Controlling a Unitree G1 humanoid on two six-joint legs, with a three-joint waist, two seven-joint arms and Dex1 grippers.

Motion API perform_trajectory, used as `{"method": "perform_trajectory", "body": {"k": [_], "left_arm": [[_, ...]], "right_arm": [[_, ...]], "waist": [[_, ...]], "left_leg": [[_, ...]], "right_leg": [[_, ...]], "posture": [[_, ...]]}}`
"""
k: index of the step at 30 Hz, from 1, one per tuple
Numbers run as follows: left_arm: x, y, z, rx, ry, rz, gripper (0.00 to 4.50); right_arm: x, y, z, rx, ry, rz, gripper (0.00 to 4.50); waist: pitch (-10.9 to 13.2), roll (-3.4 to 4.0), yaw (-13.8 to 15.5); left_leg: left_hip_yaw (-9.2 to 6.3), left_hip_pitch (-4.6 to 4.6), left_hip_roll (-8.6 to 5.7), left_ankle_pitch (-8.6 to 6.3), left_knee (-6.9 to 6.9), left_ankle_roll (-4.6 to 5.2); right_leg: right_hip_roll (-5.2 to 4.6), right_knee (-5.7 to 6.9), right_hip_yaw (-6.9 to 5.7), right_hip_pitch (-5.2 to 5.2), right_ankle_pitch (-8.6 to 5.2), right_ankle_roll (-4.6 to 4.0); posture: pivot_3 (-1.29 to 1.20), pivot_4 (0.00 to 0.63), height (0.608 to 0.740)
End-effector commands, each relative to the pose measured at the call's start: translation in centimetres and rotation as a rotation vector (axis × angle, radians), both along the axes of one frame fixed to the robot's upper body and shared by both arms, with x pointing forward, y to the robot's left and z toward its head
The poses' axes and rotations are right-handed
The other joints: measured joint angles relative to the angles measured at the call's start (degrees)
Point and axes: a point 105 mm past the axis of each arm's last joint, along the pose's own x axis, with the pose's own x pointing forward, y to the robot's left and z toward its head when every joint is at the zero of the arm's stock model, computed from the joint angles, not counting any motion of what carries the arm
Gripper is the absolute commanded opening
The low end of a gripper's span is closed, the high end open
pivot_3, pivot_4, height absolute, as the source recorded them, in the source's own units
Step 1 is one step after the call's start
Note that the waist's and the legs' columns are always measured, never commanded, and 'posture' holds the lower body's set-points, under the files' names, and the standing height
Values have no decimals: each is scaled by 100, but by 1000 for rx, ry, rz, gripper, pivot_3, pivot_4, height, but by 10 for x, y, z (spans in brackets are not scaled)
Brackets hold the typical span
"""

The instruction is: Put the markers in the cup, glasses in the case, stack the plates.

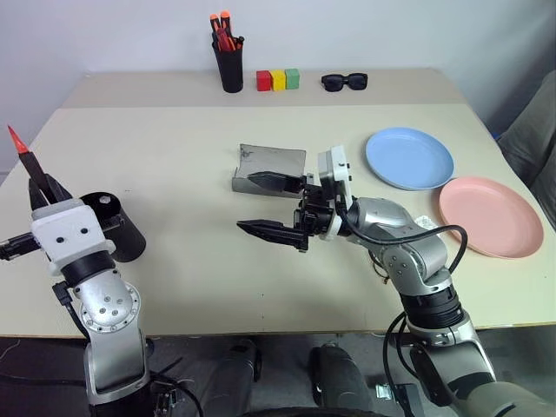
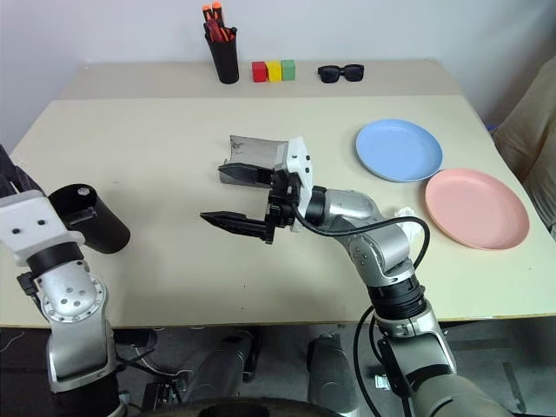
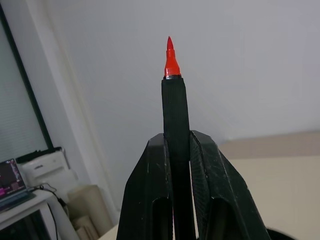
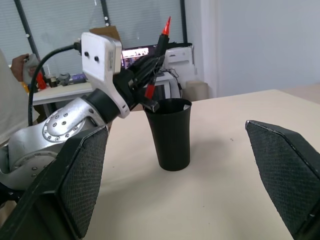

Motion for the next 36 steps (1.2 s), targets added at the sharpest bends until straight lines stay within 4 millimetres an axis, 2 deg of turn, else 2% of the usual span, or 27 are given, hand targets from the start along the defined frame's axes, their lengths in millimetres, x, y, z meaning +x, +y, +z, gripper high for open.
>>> {"method": "perform_trajectory", "body": {"k": [1,8,17,18,20,25,29,32,35,36], "left_arm": [[2,-1,3,3,-34,-21,20],[11,-12,6,3,-44,-59,20],[13,-21,13,-3,-55,-75,20],[13,-22,13,-4,-56,-74,989],[13,-22,13,-4,-56,-73,1879],[14,-23,12,-7,-52,-69,4466],[16,-24,12,-11,-52,-73,4466],[21,-29,20,-28,-73,-120,4466],[42,-53,34,-46,-72,-303,4466],[52,-67,37,-46,-43,-402,4466]], "right_arm": [[-5,2,10,26,-38,12,4500],[-6,2,10,30,-36,14,4500],[-8,1,9,25,-31,30,4500],[-8,1,9,25,-32,30,4500],[-8,1,9,23,-31,29,4500],[-7,1,9,21,-31,26,4500],[-7,0,8,18,-31,23,4500],[-6,0,8,17,-31,19,4500],[-4,-2,7,12,-30,5,4500],[-2,-3,7,10,-31,-3,4500]], "waist": [[0,0,2],[0,0,0],[0,0,-3],[0,0,-3],[0,0,-3],[0,0,-3],[0,0,-2],[0,0,-2],[0,-1,24],[0,-1,28]], "left_leg": [[0,0,0,0,0,0],[0,-1,0,0,0,0],[1,-1,0,0,-1,0],[1,-1,0,0,-1,0],[0,-1,-1,0,-1,0],[1,-1,0,0,-1,0],[1,-1,0,0,-1,0],[0,-1,0,0,-1,0],[0,-4,-1,0,0,0],[0,-6,-2,0,2,0]], "right_leg": [[0,0,0,0,0,0],[0,-2,-1,1,0,0],[1,-3,-1,0,0,1],[1,-3,-1,0,0,1],[1,-3,-1,0,0,1],[1,-3,-1,0,0,1],[1,-3,-1,0,0,1],[1,-3,-2,0,0,1],[1,-4,-7,2,0,1],[1,-6,-9,2,0,1]], "posture": [[0,150,740],[0,150,740],[0,150,740],[0,150,740],[0,150,740],[0,150,740],[0,150,740],[0,150,740],[0,150,740],[0,150,740]]}}
